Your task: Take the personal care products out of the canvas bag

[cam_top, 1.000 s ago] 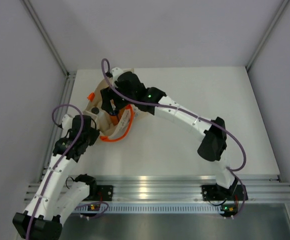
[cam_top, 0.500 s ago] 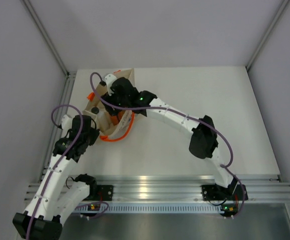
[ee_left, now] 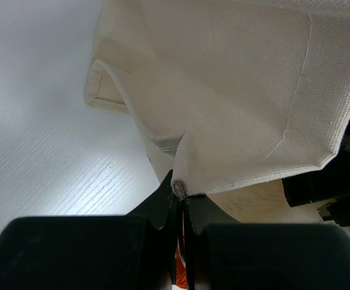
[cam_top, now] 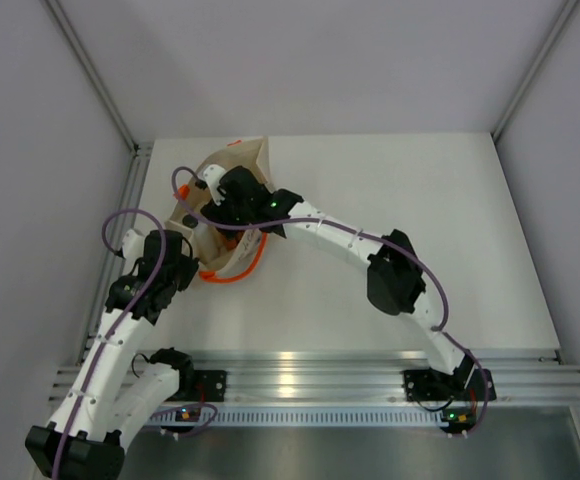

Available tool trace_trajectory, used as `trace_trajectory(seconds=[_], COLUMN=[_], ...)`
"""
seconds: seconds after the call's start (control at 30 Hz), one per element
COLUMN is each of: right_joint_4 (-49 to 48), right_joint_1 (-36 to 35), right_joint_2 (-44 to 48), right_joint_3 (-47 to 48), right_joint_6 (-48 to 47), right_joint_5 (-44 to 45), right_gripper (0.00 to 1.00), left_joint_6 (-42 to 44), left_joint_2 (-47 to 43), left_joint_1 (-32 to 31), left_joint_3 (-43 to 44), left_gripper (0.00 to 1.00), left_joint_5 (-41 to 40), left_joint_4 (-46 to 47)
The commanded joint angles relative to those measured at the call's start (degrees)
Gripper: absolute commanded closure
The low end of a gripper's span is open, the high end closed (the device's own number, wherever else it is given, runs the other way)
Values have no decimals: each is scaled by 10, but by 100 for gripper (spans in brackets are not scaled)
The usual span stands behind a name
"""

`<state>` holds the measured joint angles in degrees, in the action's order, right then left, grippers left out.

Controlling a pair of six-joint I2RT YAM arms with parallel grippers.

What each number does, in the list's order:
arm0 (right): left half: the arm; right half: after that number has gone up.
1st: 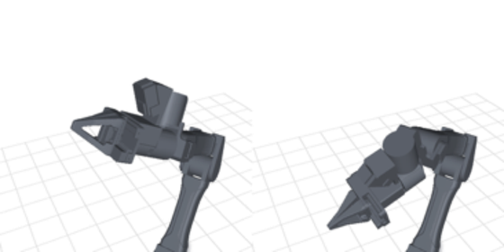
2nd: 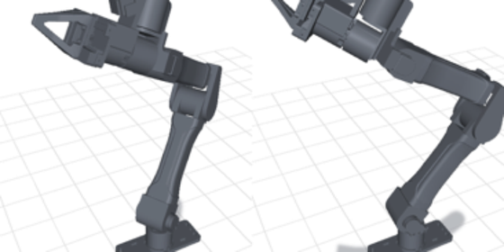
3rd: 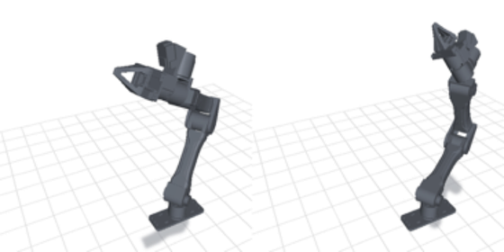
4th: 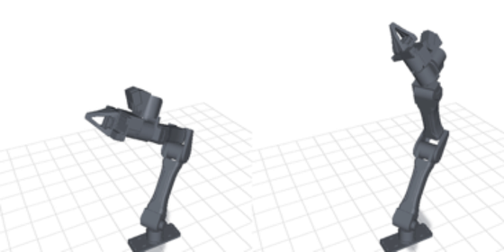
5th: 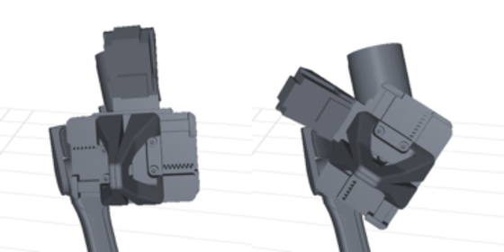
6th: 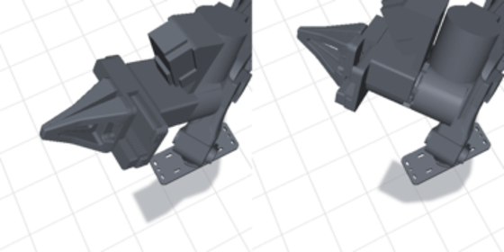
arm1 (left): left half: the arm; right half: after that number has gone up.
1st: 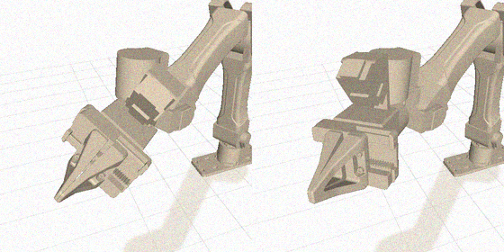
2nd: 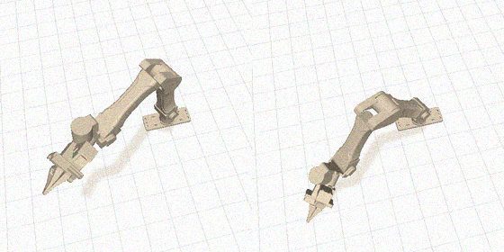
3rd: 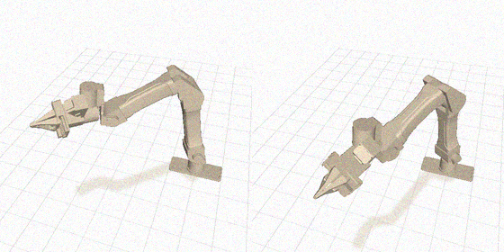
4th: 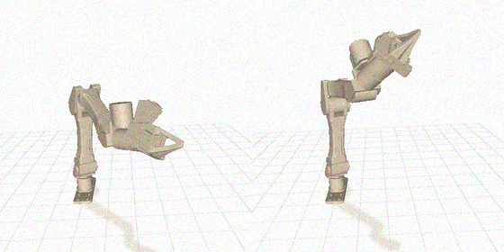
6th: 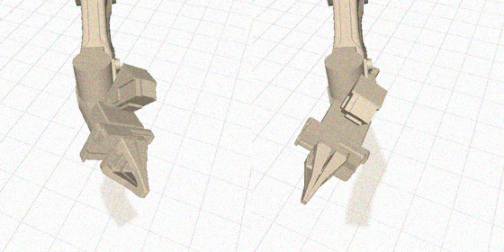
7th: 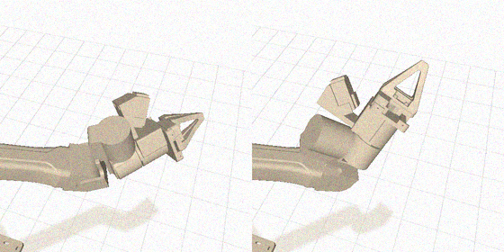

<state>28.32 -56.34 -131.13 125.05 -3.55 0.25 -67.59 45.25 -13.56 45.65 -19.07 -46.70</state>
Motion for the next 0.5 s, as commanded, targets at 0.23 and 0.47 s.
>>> trace_trajectory(seconds=[0.23,0.47], right_joint_4=[-31,-78], right_joint_1=[13,18], right_joint_2=[-40,-31], right_joint_3=[43,12], right_joint_6=[6,31], right_joint_5=[-6,-16], right_gripper=[46,43], left_joint_6=[20,25], left_joint_2=[17,16], left_joint_1=[1,1], left_joint_3=[8,8], left_gripper=[100,100], left_joint_5=[-22,-22], left_joint_4=[-52,-52])
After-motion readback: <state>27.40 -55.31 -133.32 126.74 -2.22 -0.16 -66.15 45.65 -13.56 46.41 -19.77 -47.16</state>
